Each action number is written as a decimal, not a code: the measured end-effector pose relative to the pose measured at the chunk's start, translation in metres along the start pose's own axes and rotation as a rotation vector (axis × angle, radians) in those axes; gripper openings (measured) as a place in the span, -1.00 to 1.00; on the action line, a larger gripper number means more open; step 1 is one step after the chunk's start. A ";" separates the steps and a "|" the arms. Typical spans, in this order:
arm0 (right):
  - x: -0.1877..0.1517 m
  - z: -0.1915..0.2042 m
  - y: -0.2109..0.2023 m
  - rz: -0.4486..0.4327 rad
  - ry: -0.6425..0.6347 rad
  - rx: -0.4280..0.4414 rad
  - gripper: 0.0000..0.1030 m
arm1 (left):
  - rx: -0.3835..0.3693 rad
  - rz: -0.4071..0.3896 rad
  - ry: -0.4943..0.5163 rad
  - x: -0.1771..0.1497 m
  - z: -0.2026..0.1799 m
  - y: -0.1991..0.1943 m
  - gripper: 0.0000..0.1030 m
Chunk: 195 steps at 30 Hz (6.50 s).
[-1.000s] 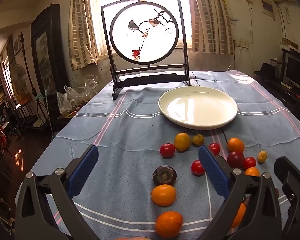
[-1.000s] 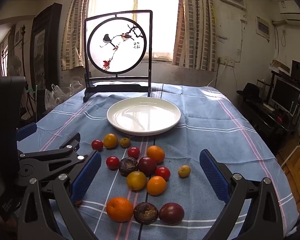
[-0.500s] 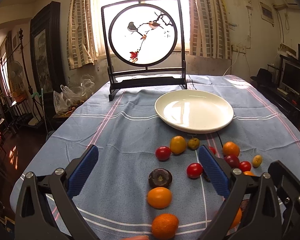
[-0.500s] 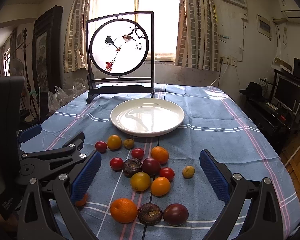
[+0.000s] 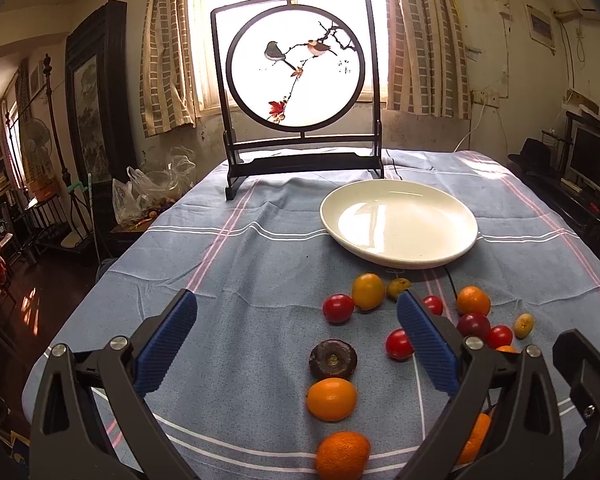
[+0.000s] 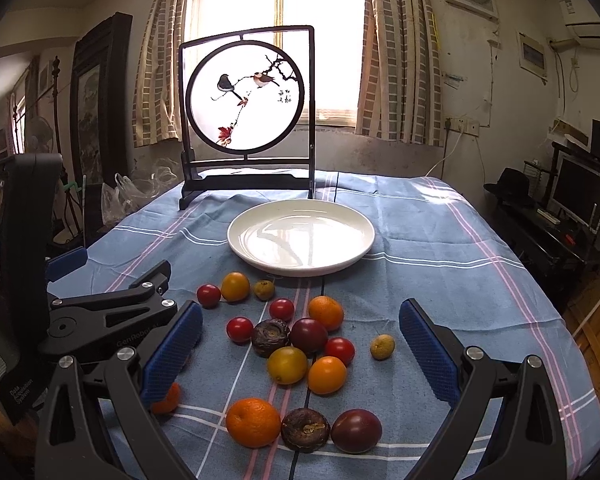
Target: Organize fruits
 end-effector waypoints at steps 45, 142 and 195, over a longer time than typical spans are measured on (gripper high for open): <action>-0.003 -0.005 -0.006 -0.009 -0.059 0.046 0.93 | -0.034 -0.010 0.055 -0.011 -0.007 0.000 0.90; -0.105 -0.005 0.038 0.597 -0.352 0.452 0.14 | -0.488 0.340 0.353 -0.083 -0.042 0.034 0.34; 0.060 -0.040 0.158 0.377 -0.252 0.360 -0.24 | -0.467 0.180 0.224 0.081 -0.107 0.107 -0.24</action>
Point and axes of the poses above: each gripper's, at about its wrist camera, not at the fingertips, and y roughly the way its jaws point, z to its left, x to its top, the point moved 10 cm from there along y, roughly the way its jaws point, and after that the axes turned 10 degrees about x, right-handed, at the moved point
